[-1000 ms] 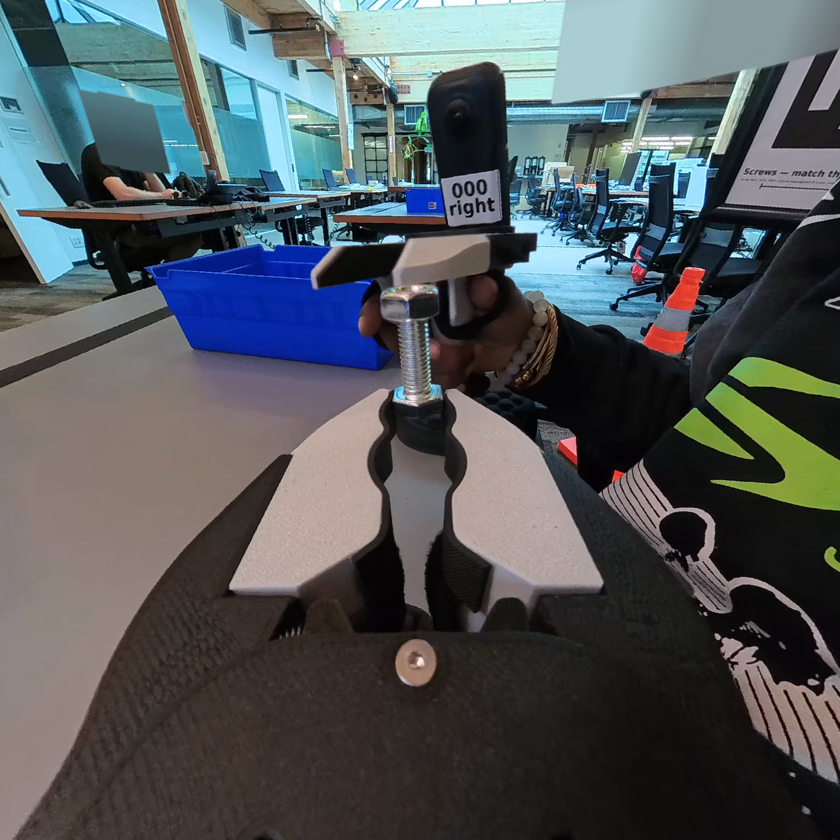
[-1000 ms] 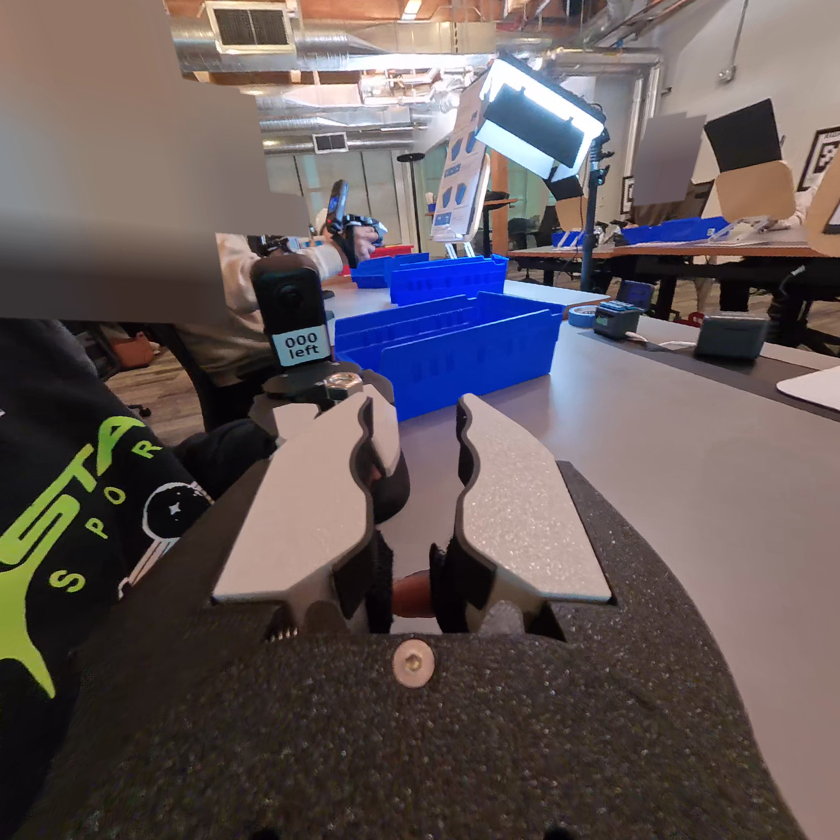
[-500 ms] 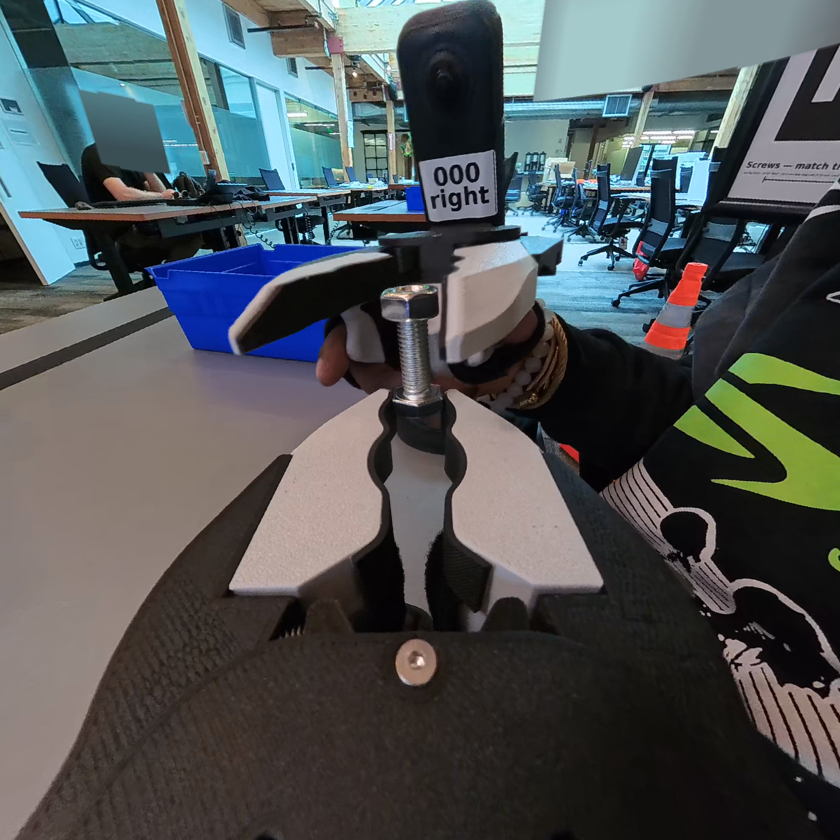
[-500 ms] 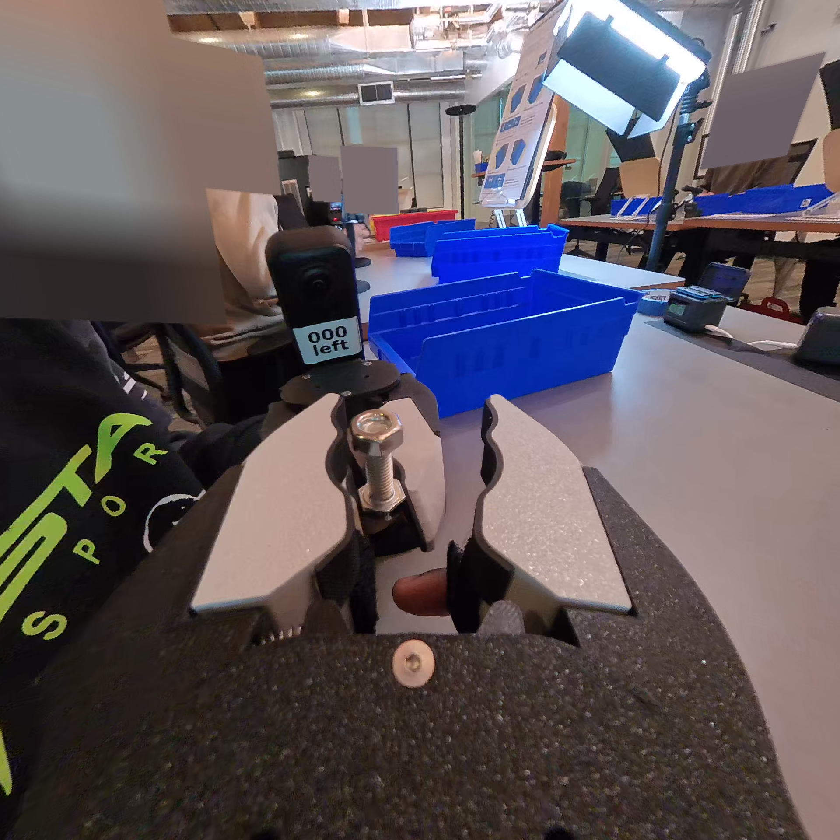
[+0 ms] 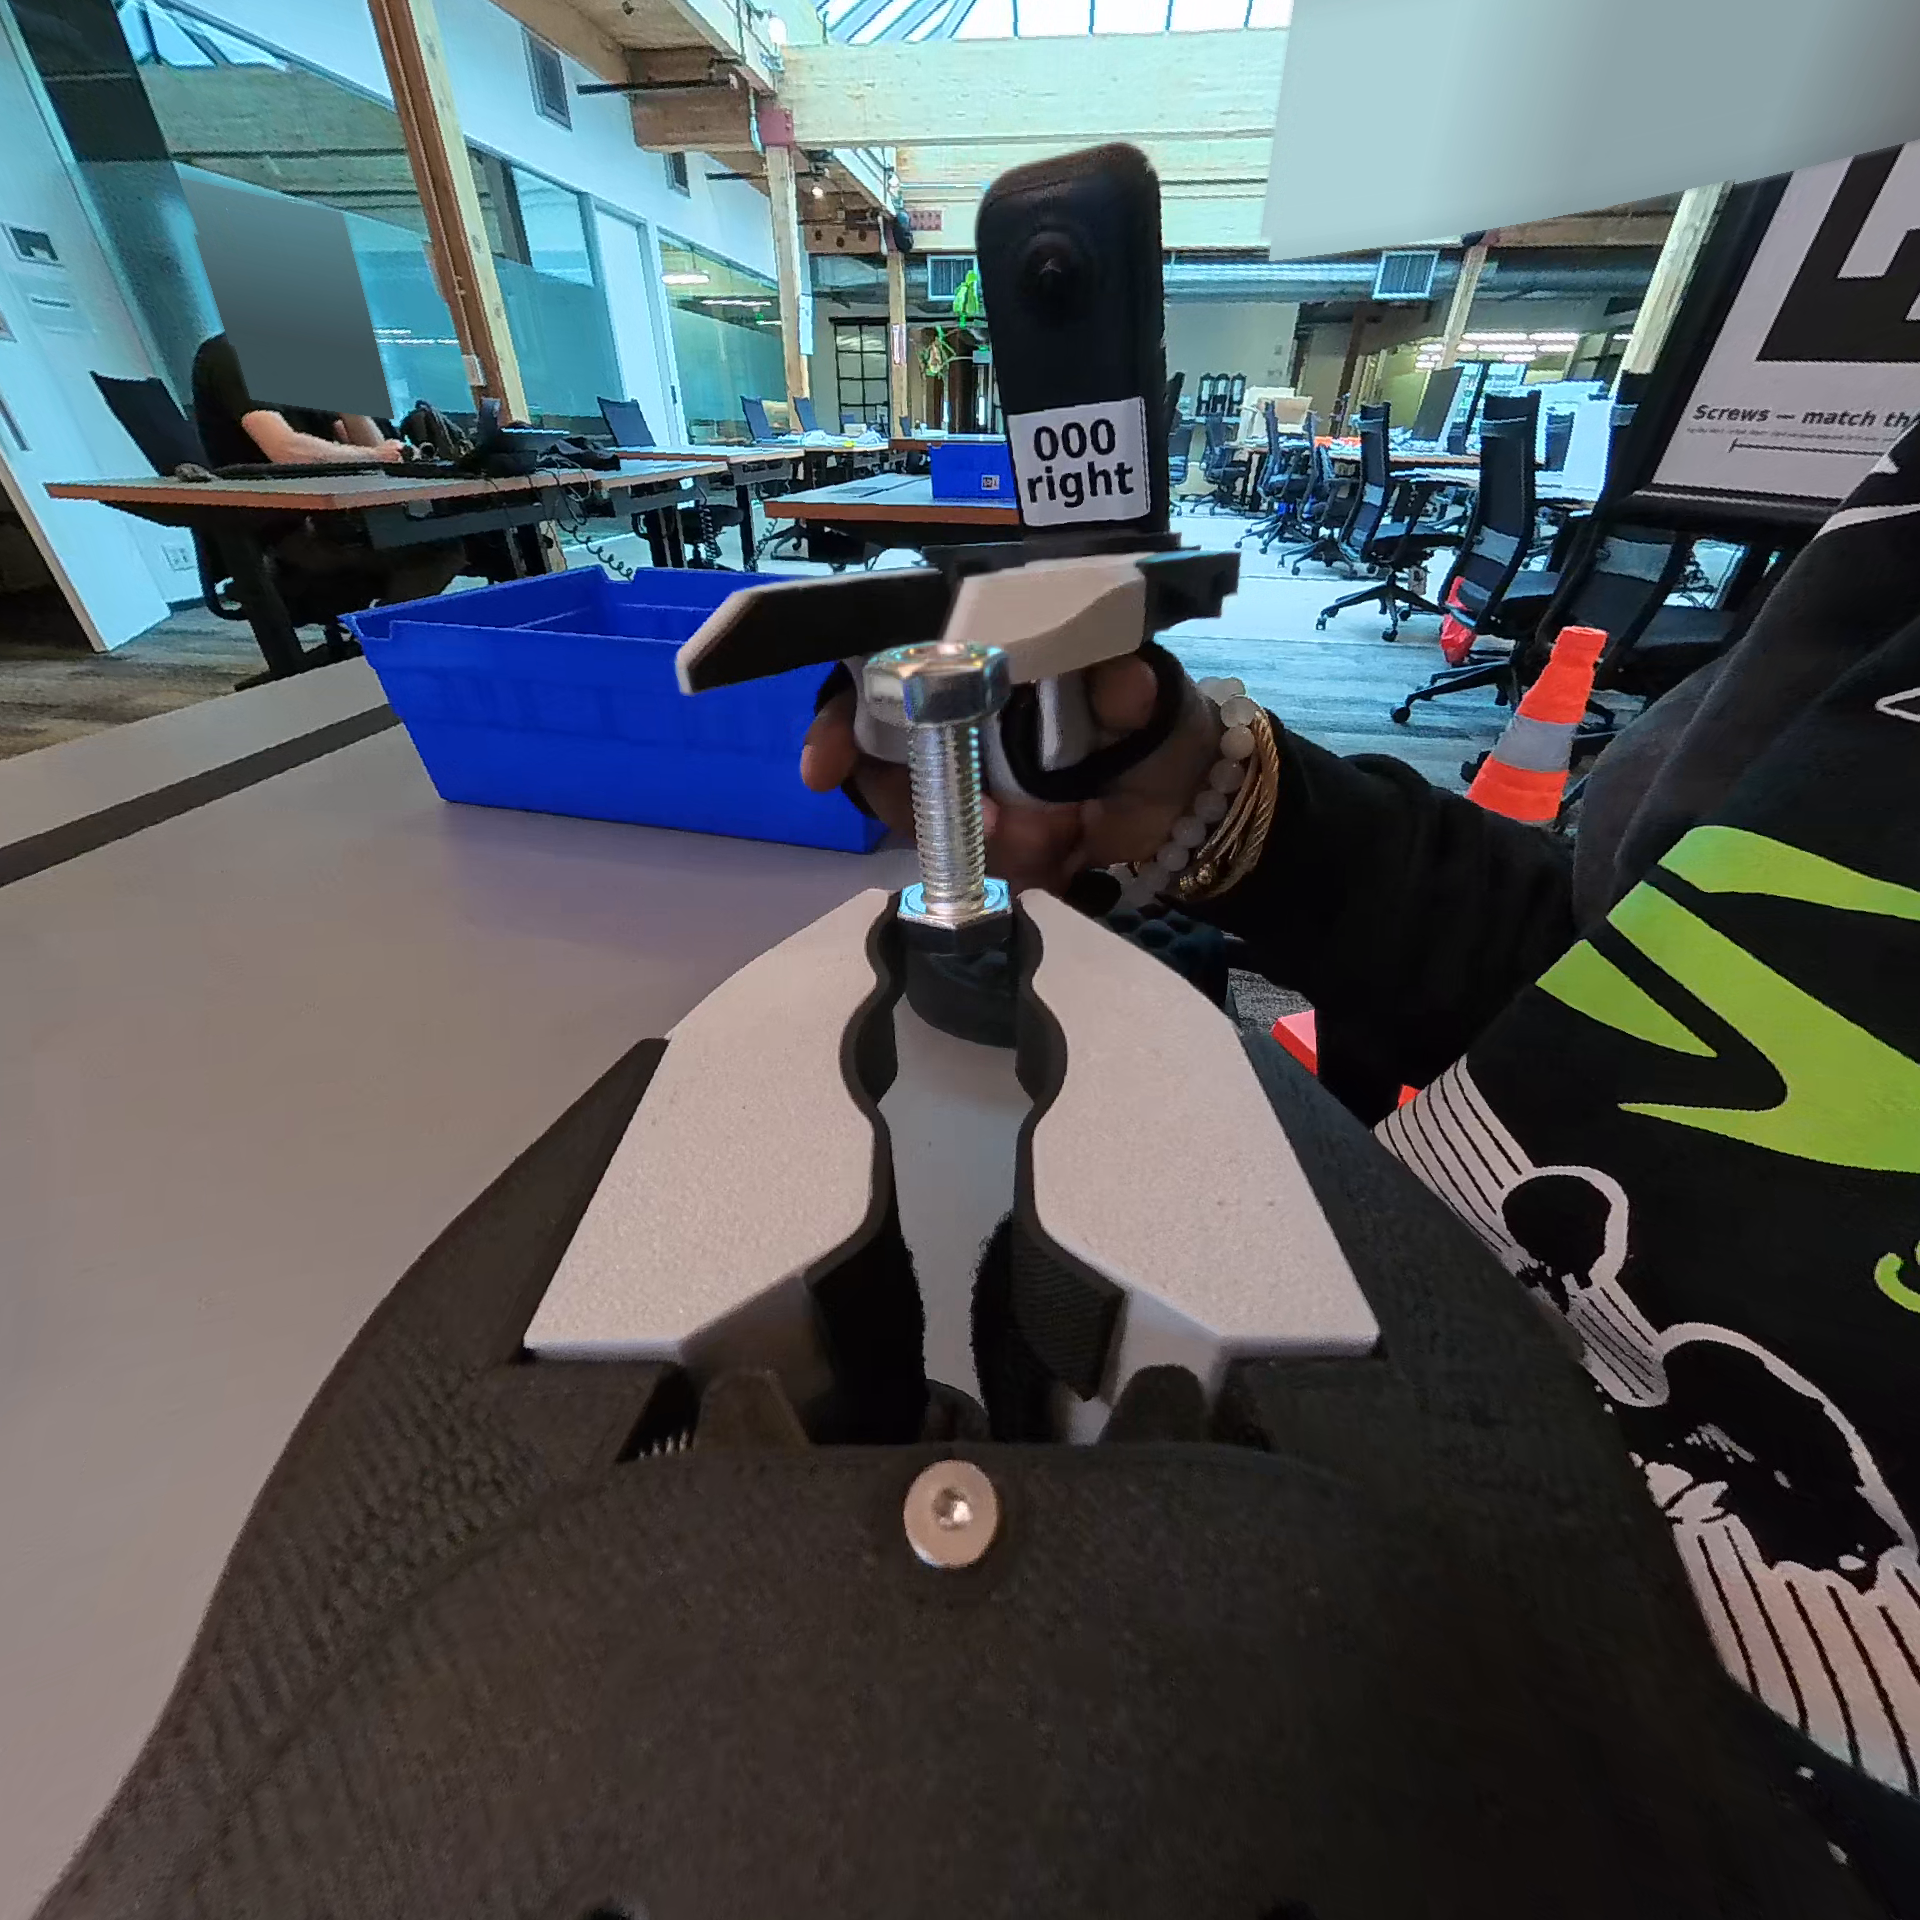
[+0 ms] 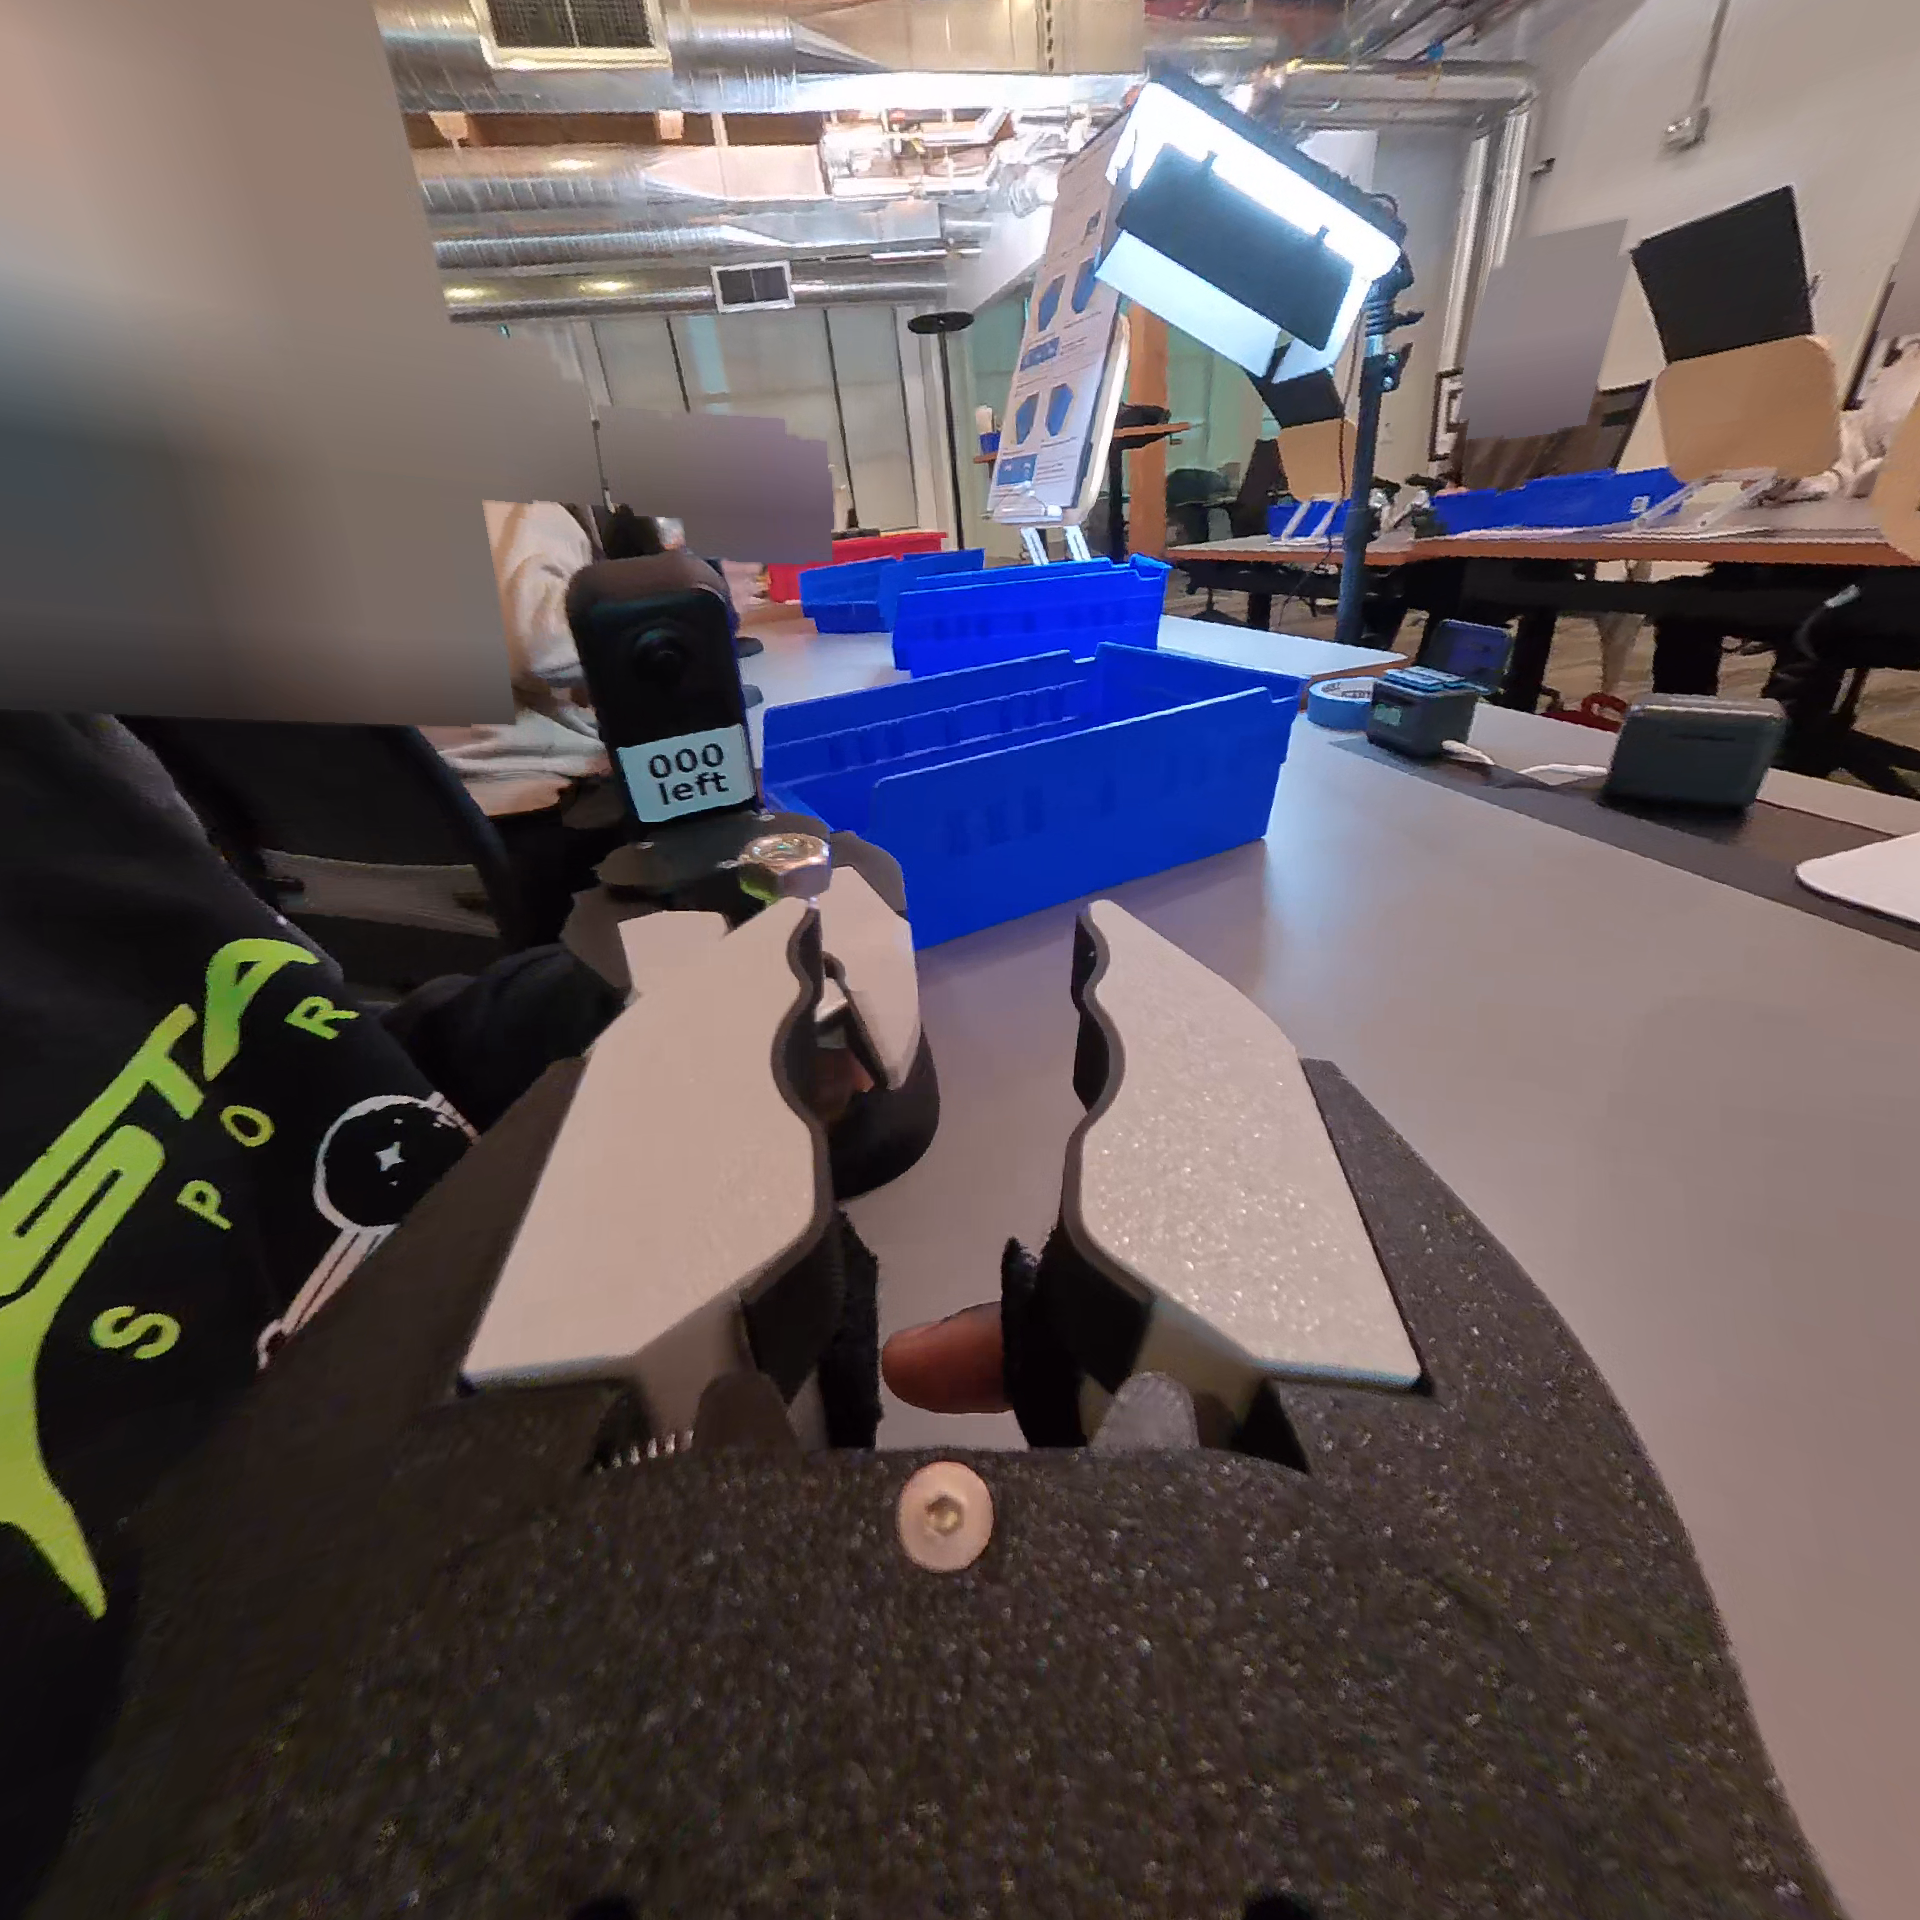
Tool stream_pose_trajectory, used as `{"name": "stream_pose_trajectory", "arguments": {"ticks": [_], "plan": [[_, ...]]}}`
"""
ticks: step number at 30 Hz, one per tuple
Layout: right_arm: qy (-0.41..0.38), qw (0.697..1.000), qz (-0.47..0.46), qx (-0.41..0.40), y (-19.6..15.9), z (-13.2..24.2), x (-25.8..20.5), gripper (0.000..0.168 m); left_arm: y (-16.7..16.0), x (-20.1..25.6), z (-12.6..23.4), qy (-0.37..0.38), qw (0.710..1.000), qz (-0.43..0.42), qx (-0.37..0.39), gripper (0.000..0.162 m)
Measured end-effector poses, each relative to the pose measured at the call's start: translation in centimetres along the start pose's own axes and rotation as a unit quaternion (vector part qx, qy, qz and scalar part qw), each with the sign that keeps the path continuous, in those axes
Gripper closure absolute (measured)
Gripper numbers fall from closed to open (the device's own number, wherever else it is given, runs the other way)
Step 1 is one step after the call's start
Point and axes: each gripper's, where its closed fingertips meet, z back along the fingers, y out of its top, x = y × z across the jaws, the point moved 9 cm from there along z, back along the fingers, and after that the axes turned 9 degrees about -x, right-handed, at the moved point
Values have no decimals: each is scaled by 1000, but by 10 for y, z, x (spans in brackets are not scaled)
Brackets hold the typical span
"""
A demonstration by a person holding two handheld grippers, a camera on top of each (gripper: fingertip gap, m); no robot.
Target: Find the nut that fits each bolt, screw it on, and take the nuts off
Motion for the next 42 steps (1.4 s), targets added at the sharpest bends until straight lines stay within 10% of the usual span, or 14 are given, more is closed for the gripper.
{"name": "stream_pose_trajectory", "arguments": {"ticks": [42], "plan": [[26, 980, 32, -193, 28, -33, -15, 118, -1, 2, -2, 28, 999, -13, -16, 144]]}}
